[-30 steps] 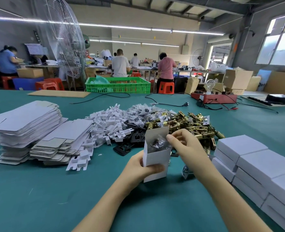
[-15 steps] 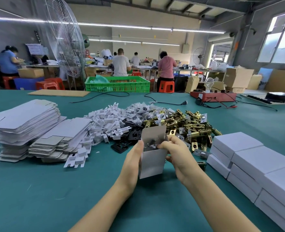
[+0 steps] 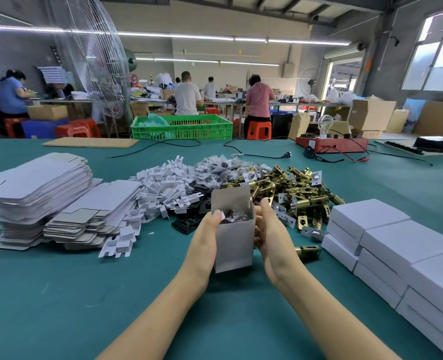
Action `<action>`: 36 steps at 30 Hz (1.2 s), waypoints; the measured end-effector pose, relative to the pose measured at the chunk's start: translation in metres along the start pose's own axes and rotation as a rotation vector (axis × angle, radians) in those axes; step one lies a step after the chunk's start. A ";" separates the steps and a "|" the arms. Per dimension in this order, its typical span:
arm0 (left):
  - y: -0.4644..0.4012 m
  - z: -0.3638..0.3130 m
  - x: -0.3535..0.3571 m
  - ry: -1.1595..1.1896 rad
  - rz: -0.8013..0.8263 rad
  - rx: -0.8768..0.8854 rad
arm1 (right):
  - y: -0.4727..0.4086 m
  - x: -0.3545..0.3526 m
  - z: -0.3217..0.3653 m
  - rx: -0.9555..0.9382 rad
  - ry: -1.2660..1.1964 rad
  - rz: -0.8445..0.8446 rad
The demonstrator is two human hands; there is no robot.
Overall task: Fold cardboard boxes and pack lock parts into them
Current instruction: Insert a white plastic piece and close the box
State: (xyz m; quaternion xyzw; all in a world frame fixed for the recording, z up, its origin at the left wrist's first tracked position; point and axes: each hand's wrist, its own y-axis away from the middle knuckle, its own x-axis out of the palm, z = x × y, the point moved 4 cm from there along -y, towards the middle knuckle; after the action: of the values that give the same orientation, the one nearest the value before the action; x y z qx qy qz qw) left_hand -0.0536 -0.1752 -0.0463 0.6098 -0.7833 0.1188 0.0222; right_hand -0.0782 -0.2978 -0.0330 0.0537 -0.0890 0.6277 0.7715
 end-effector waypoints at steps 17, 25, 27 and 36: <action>0.001 -0.015 0.000 0.117 0.026 0.147 | 0.003 -0.001 0.015 -0.239 -0.059 0.062; 0.003 -0.017 -0.003 0.153 0.117 0.088 | 0.008 0.000 0.017 -0.311 -0.042 0.057; 0.003 -0.017 -0.005 0.159 0.144 0.080 | 0.007 0.000 0.016 -0.308 -0.039 0.038; 0.006 -0.019 -0.002 0.032 0.007 0.169 | 0.009 -0.001 0.015 -0.327 0.061 -0.028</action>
State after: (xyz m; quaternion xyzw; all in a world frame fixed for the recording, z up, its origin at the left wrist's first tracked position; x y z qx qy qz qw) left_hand -0.0613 -0.1678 -0.0290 0.6046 -0.7723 0.1942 -0.0170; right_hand -0.0883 -0.3001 -0.0190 -0.0902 -0.1659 0.5955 0.7809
